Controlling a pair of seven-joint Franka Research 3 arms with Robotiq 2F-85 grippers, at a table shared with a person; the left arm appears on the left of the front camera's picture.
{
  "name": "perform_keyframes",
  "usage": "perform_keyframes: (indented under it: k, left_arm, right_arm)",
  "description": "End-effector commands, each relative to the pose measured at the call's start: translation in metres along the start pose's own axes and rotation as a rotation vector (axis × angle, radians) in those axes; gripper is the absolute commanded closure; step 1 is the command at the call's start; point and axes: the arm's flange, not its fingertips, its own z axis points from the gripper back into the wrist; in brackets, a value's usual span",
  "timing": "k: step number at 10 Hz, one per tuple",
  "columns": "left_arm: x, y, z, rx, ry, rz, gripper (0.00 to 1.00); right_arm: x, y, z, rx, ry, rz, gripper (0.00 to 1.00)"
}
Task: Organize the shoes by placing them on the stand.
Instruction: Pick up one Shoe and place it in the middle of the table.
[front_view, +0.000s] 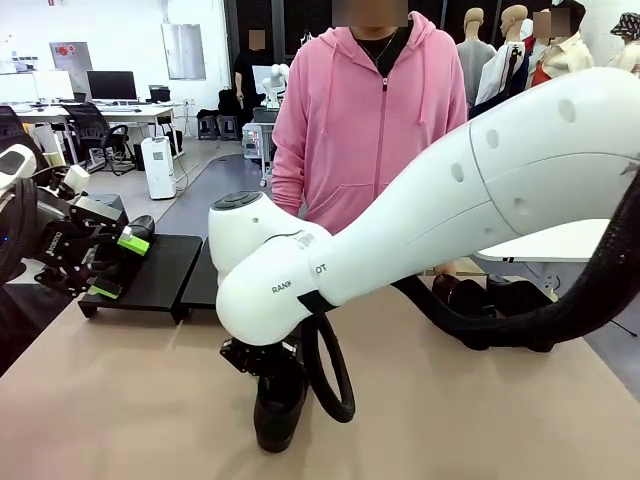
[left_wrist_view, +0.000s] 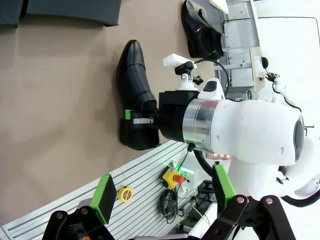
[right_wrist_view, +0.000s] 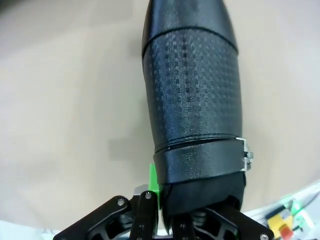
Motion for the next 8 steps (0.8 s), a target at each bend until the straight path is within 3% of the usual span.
perform_keyframes:
  k: [1,2,3,5,6,8]
  left_arm:
    - [-0.001,-0.001,0.004,0.009,0.008,0.005,0.00]
    - [-0.001,-0.001,0.004,0.009,0.008,0.005,0.00]
    - [-0.001,-0.001,0.004,0.009,0.008,0.005,0.00]
    - [-0.001,-0.001,0.004,0.009,0.008,0.005,0.00]
    - [-0.001,-0.001,0.004,0.009,0.008,0.005,0.00]
    - [-0.001,-0.001,0.004,0.009,0.008,0.005,0.00]
  right_arm:
    - [0.002,0.002,0.007,0.012,0.010,0.088,0.94]
    - [0.001,0.002,0.004,-0.002,0.022,0.109,0.36]
    - [0.000,0.002,0.005,0.009,0.028,0.107,0.00]
    - [-0.004,-0.020,0.031,0.051,0.047,0.134,0.00]
    - [-0.009,-0.051,0.070,0.071,0.092,0.177,0.00]
    - [-0.025,-0.159,0.150,0.082,0.064,0.100,0.00]
